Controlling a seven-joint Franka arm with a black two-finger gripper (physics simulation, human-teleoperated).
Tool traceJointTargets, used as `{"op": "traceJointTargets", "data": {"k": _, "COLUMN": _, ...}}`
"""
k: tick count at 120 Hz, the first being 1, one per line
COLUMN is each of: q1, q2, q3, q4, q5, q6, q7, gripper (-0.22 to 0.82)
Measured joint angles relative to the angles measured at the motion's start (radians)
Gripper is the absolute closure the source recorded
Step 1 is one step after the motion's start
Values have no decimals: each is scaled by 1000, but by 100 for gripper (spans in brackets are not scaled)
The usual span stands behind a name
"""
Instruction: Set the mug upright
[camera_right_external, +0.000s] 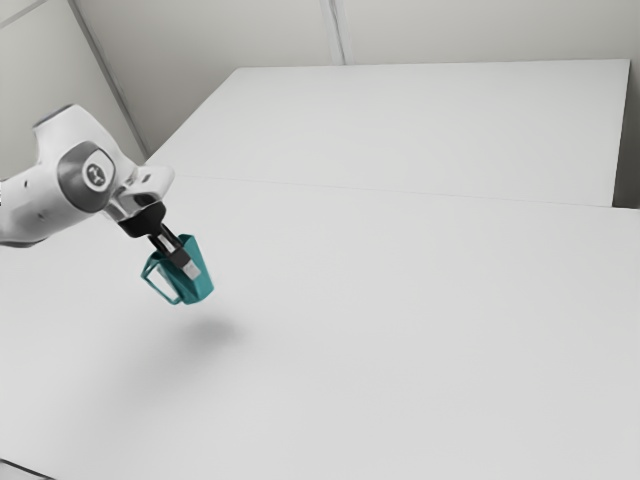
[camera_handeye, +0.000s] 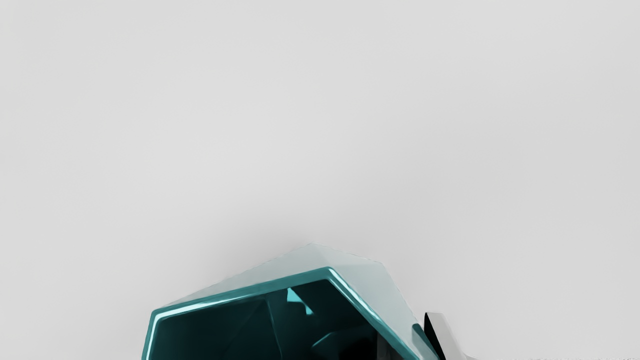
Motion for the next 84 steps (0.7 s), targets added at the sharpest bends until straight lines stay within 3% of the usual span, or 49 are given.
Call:
{"op": "traceJointTargets", "data": {"k": 30, "q1": -7, "q2": 1, "q3": -62, "q4": -8, "q5": 169, "q6": 63, "q7": -193, "gripper": 75}}
{"op": "traceJointTargets", "data": {"k": 84, "q1": -33, "q2": 18, "q3": -112, "q4": -67, "q5": 345, "q6": 172, "q7": -494, "gripper": 75}}
